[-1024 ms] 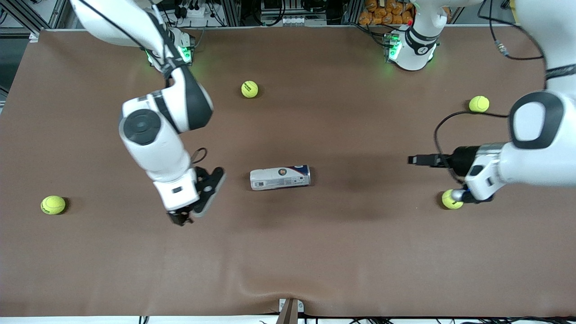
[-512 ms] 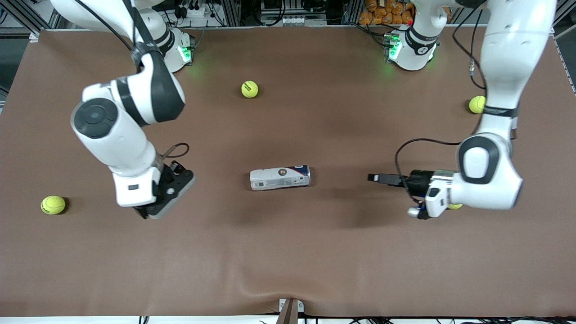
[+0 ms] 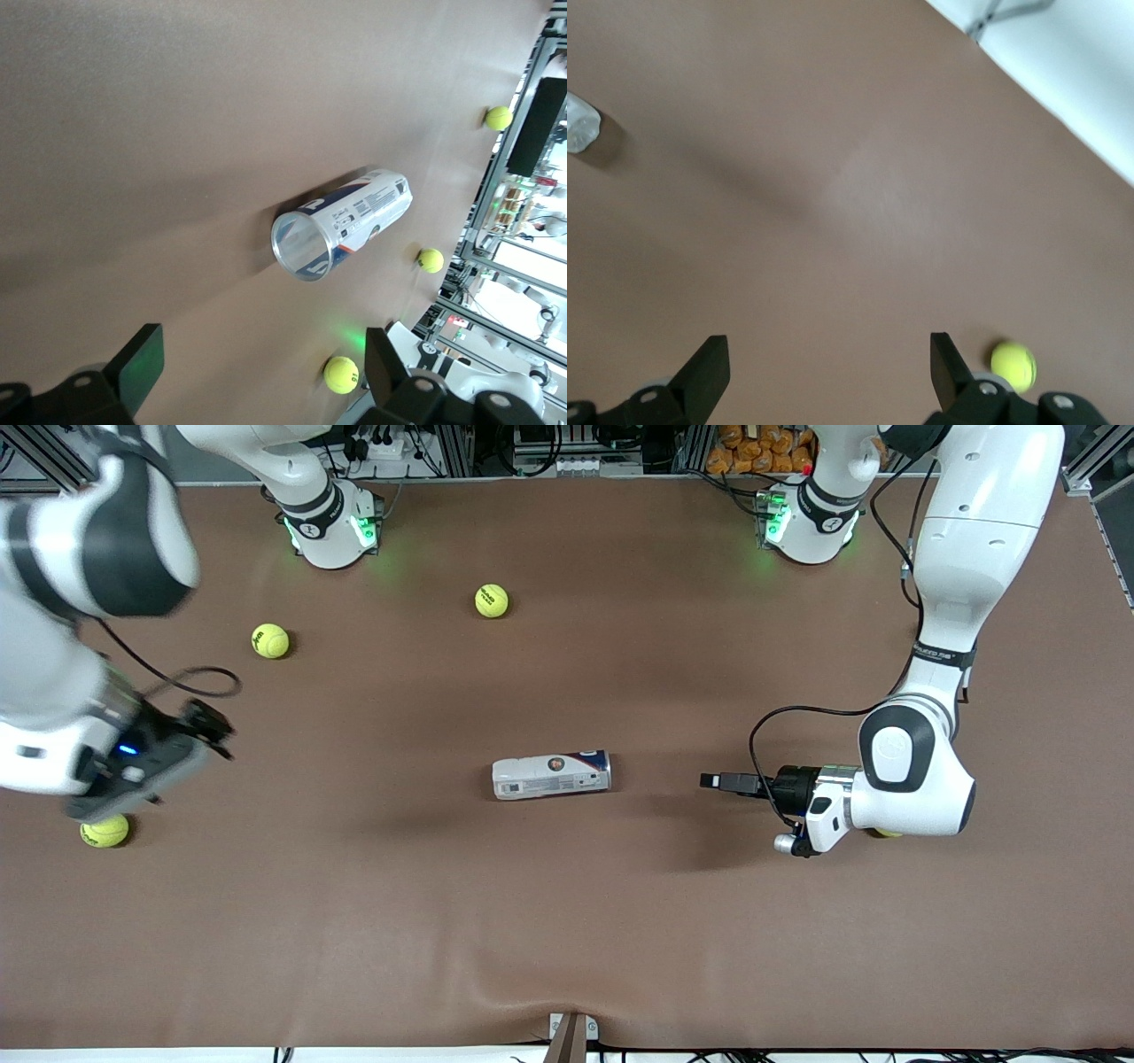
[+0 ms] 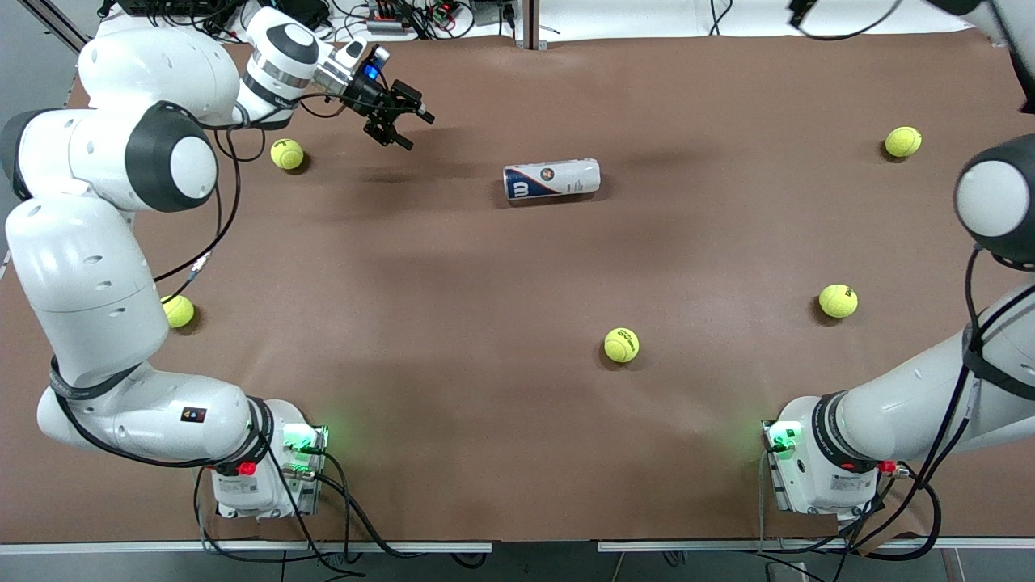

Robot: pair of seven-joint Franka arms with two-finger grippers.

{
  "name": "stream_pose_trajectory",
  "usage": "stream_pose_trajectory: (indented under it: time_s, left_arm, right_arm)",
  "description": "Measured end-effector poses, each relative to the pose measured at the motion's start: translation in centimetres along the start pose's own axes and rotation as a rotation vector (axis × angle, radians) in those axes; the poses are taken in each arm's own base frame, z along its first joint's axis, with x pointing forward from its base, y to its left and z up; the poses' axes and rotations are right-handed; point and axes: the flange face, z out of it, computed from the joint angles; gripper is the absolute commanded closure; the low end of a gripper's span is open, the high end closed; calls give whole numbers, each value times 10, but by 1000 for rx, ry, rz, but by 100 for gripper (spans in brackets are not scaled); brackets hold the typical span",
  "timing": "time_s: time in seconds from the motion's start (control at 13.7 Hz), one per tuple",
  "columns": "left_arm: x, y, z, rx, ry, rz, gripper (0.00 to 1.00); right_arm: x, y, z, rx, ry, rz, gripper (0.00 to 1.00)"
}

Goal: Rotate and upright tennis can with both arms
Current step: 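Open and withdraw the right gripper while the left gripper reaches the can, then grasp the can's open end with the left gripper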

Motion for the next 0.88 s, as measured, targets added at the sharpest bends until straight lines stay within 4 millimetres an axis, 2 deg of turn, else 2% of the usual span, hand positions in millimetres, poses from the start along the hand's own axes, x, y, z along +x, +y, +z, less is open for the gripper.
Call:
stream_pose_trajectory:
  time_s: [0.15, 0.29, 0.51, 0.66, 0.88]
  left_arm:
    - [3, -9, 13, -45, 16, -1, 0]
    - [7, -11, 37, -76, 34, -11, 0]
    - [8, -9, 66, -105, 43, -20, 0]
    - [8, -10, 75, -130, 43, -32, 0]
    - [4, 5, 97, -194, 43, -55, 0]
  right_arm:
    - [-35, 16, -13, 8, -8, 80, 0]
    - [-72, 28, -25, 17, -18, 177, 0]
    - [-120, 31, -49, 41, -46, 365, 0]
    - [-138, 27, -61, 86, -57, 488, 0]
    - [-145, 19, -65, 138, -98, 647, 0]
